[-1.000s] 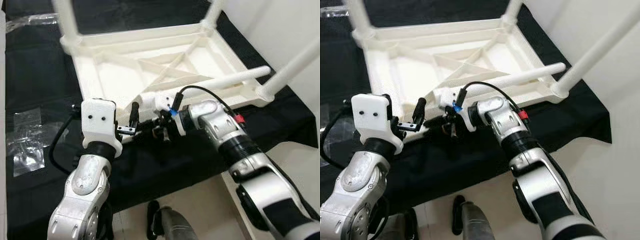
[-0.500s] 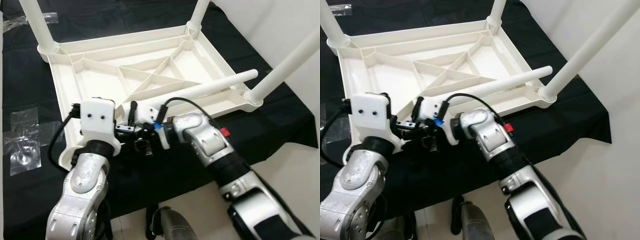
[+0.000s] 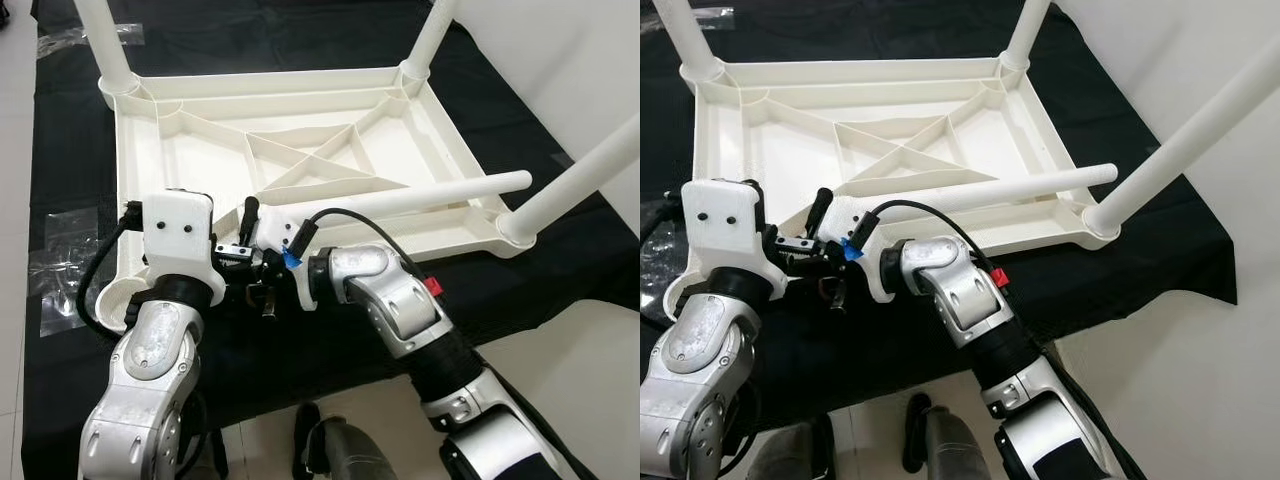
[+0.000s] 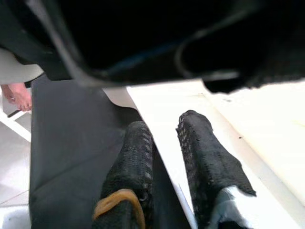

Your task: Building children table

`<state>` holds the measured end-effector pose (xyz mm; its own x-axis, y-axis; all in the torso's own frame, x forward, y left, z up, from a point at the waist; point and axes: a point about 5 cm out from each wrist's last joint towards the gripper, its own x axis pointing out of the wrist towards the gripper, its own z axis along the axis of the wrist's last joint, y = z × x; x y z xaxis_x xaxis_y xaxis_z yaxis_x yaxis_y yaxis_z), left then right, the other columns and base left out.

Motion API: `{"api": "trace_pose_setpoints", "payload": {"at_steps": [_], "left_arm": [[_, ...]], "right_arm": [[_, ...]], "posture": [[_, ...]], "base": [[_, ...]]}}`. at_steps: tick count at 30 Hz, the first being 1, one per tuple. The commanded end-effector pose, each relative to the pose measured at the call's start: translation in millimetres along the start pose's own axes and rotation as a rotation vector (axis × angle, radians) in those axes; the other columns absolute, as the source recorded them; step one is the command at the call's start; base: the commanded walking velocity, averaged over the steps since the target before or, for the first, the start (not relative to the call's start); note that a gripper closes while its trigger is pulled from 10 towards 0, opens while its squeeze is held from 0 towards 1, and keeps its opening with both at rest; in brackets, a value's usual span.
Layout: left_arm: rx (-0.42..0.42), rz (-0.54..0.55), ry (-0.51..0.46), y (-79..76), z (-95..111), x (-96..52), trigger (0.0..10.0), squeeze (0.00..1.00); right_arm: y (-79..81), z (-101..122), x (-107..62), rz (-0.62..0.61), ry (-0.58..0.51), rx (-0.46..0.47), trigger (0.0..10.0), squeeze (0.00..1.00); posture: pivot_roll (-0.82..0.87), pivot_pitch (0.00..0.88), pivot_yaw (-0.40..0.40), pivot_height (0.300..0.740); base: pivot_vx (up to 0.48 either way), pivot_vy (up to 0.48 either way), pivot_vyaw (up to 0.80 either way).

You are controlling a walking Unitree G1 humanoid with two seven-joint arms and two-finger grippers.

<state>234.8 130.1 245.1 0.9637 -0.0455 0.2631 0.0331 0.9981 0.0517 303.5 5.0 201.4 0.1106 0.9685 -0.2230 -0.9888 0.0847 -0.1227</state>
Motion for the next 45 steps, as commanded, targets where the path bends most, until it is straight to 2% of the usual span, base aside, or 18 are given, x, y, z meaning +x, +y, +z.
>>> {"api": "trace_pose_setpoints", "payload": {"at_steps": [1, 5, 10, 11, 17, 22, 24, 25, 28, 29, 34, 38, 39, 40, 42, 43, 44, 45], "left_arm": [[-0.011, -0.023, -0.03, -5.9, 4.9, -0.5, 10.0, 0.0], [-0.006, -0.016, -0.043, -4.2, 8.4, 0.2, 10.0, 0.0], [0.007, 0.011, -0.066, 2.3, 14.0, 2.3, 10.0, 0.0], [0.014, 0.023, -0.07, 4.7, 14.8, 2.9, 10.0, 0.0], [0.057, 0.098, -0.092, 19.3, 18.4, 3.5, 10.0, 0.0], [0.088, 0.135, -0.094, 29.6, 18.8, 2.1, 10.0, 0.0], [0.1, 0.131, -0.075, 32.7, 15.7, -1.2, 10.0, 0.0], [0.1, 0.131, -0.075, 32.7, 15.7, -1.2, 10.0, 0.0], [0.093, 0.07, -0.02, 27.8, 3.9, -10.2, 10.0, 0.0], [0.093, 0.07, -0.02, 27.8, 3.9, -10.2, 10.0, 0.0], [0.061, -0.072, 0.046, 11.4, -9.5, -15.3, 10.0, 0.0], [0.042, -0.138, 0.055, 5.0, -10.5, -15.4, 10.0, 0.0], [0.031, -0.175, 0.059, 1.3, -10.7, -15.4, 10.0, 0.0], [0.016, -0.229, 0.063, -4.6, -10.9, -15.8, 10.0, 0.0], [0.016, -0.229, 0.063, -4.6, -10.9, -15.8, 10.0, 0.0], [-0.018, -0.334, 0.072, -17.0, -11.2, -18.7, 10.0, 0.0], [-0.018, -0.334, 0.072, -17.0, -11.2, -18.7, 10.0, 0.0], [-0.031, -0.374, 0.076, -21.8, -11.2, -20.5, 10.0, 0.0]], "right_arm": [[11.5, -2.2, 12.3, 0.044, 0.018, -0.003, 10.0, 1.0], [4.7, 11.1, 5.8, 0.046, -0.05, 0.017, 10.0, 1.0], [-4.0, 14.9, -13.8, 0.098, -0.052, -0.002, 10.0, 1.0], [-5.4, 14.2, -19.3, 0.12, -0.046, -0.008, 10.0, 0.0], [-14.9, 18.4, -45.3, 0.187, -0.047, 0.011, 10.0, 0.0], [-30.8, 15.9, -60.1, 0.124, -0.013, -0.012, 10.0, 0.0], [-44.7, 20.5, -75.3, 0.061, -0.024, -0.01, 10.0, 0.0], [-44.7, 20.5, -75.3, 0.061, -0.024, -0.01, 10.0, 0.0], [-71.4, 41.7, -105.6, -0.134, -0.103, -0.026, 10.0, 0.0], [-71.4, 41.7, -105.6, -0.134, -0.103, -0.026, 10.0, 0.0], [-92.7, 65.7, -122.4, -0.396, -0.161, -0.065, 10.0, 0.0], [-94.9, 70.3, -124.4, -0.426, -0.144, -0.102, 10.0, 0.0], [-94.0, 70.4, -124.0, -0.407, -0.106, -0.126, 10.0, 0.0], [-97.0, 68.8, -125.2, -0.396, 0.002, -0.165, 10.0, 0.0], [-97.0, 68.8, -125.2, -0.396, 0.002, -0.165, 10.0, 0.0], [-107.0, 72.6, -135.2, -0.399, 0.208, -0.254, 10.0, 0.0], [-107.0, 72.6, -135.2, -0.399, 0.208, -0.254, 10.0, 0.0], [-110.8, 76.4, -141.2, -0.402, 0.276, -0.287, 10.0, 0.0]], "posture": [[0.02, 0.274, -0.185, 0.74], [0.03, 0.272, -0.183, 0.74], [0.03, 0.271, -0.183, 0.74], [0.03, 0.271, -0.183, 0.74], [0.04, 0.268, -0.182, 0.74], [0.04, 0.268, -0.184, 0.74], [0.05, 0.263, -0.187, 0.74], [0.05, 0.263, -0.187, 0.74], [0.05, 0.252, -0.182, 0.74], [0.05, 0.252, -0.182, 0.74], [0.05, 0.236, -0.172, 0.74], [0.05, 0.231, -0.167, 0.74], [0.05, 0.228, -0.164, 0.74], [0.05, 0.221, -0.161, 0.74], [0.05, 0.221, -0.161, 0.74], [0.04, 0.212, -0.163, 0.74], [0.04, 0.212, -0.163, 0.74], [0.04, 0.212, -0.163, 0.74]], "base": [[0.0, 0.0, 0.0], [0.0, 0.0, 0.0], [0.0, 0.0, 0.0], [0.0, 0.0, 0.0], [0.0, 0.0, 0.0], [0.0, 0.0, 0.0], [0.0, 0.0, 0.0], [0.0, 0.0, 0.0], [0.0, 0.0, 0.0], [0.0, 0.0, 0.0], [0.0, 0.0, 0.0], [0.0, 0.0, 0.0], [0.0, 0.0, 0.0], [0.0, 0.0, 0.0], [0.0, 0.0, 0.0], [0.0, 0.0, 0.0], [0.0, 0.0, 0.0], [0.0, 0.0, 0.0]]}}
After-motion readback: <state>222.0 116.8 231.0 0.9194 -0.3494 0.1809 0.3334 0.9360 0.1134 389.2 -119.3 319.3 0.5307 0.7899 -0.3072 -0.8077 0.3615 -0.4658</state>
